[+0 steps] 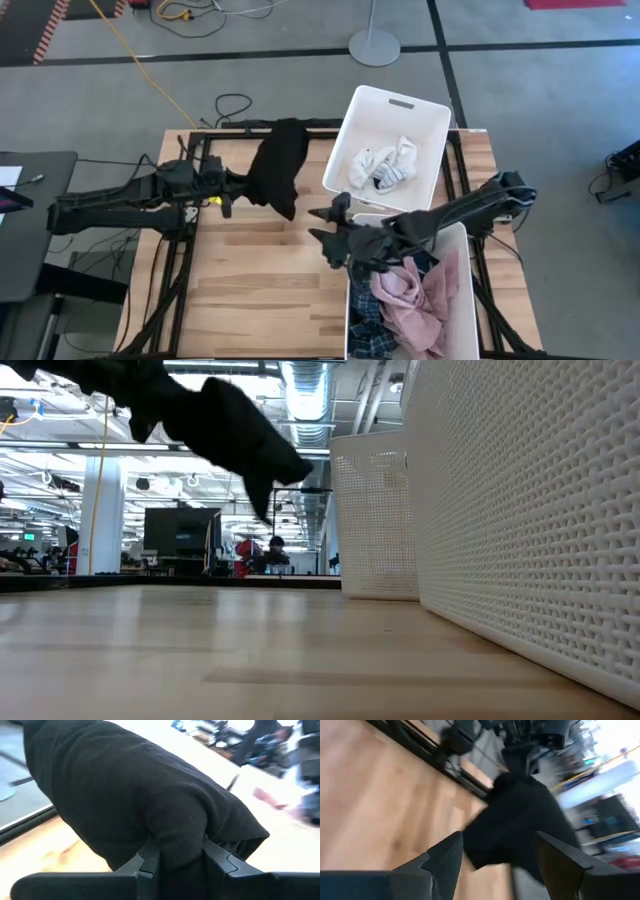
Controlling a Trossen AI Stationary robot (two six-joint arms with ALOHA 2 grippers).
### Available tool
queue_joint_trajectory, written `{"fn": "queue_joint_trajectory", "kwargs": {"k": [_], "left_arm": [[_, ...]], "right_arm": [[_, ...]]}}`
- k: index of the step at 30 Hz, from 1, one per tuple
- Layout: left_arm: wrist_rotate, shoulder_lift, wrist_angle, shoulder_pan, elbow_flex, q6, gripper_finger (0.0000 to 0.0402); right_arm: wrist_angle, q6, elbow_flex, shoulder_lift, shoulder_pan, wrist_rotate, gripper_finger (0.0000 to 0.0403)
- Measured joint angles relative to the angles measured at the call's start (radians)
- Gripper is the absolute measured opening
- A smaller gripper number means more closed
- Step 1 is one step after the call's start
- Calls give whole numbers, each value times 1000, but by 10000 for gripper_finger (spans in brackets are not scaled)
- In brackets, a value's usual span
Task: Sort clothes
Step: Put the black shirt into the bottom white laundry bin
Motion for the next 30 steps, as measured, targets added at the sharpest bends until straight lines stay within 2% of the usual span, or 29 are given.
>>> {"fn": "queue_joint_trajectory", "kwargs": {"k": [6, 13, 18, 22, 30], "left_arm": [[79, 4, 66, -40, 0, -26, 76], [140, 38, 148, -107, 1, -37, 76], [144, 101, 180, -152, 1, -22, 76], [188, 163, 225, -173, 1, -10, 76], [196, 206, 260, -182, 1, 9, 76]], "right_arm": [[205, -308, 0, 78, -3, 130, 258], [400, -511, 0, 129, -36, 142, 258], [414, -517, 0, 129, -70, 55, 258], [412, -508, 0, 129, -83, -11, 264], [361, -404, 0, 129, -92, -44, 311]]}}
